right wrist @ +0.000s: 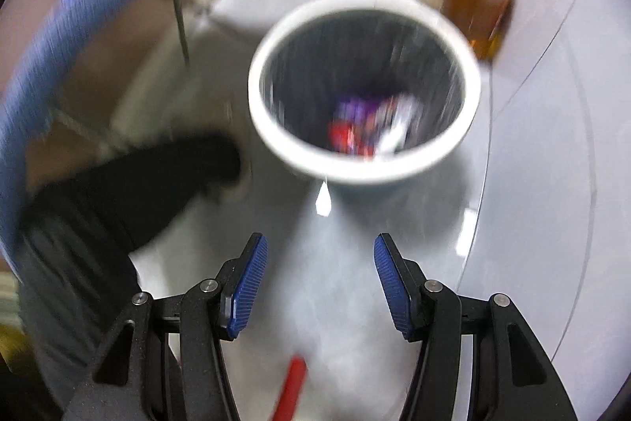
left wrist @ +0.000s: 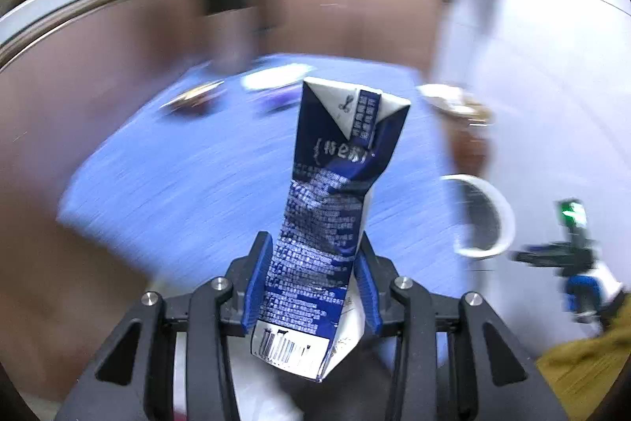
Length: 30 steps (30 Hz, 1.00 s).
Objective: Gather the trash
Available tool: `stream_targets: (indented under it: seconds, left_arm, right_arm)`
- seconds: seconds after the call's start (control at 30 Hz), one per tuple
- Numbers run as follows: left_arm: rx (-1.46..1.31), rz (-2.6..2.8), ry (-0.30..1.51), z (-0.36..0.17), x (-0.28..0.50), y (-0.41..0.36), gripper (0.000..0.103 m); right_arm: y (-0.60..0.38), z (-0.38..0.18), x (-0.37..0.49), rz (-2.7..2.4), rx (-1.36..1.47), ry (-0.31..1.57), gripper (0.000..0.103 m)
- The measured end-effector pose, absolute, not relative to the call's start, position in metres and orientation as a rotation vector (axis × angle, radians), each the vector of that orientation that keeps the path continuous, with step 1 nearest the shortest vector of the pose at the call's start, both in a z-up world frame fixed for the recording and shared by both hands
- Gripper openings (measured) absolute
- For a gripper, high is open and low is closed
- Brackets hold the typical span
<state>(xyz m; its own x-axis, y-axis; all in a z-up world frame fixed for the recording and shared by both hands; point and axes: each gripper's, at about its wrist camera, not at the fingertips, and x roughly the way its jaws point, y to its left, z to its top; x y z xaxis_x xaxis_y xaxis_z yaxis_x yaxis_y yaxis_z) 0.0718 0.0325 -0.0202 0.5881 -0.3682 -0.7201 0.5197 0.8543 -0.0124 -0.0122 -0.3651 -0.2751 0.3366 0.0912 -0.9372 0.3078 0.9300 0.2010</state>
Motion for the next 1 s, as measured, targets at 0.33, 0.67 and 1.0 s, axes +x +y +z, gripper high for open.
stream_targets:
  seconds: [0.33, 0.67, 1.0]
  left_arm:
    - [0.26, -0.908, 1.024, -0.08, 0.122, -0.235, 0.039]
    - [0.257, -0.928, 1.249, -0.183, 0.163, -0.335, 0.04]
    - [0.199, -0.923, 1.213, -0.192, 0.178, -0.34, 0.046]
  right_arm:
    - [-0.41, -0.252, -0.009, -0.287, 0.45, 1.043, 0.056]
    - [-0.463, -0.278, -0.028, -0.381, 0.569, 1.059, 0.056]
    - [-0.463, -0.276, -0.026, -0.387, 0.567, 1.065, 0.056]
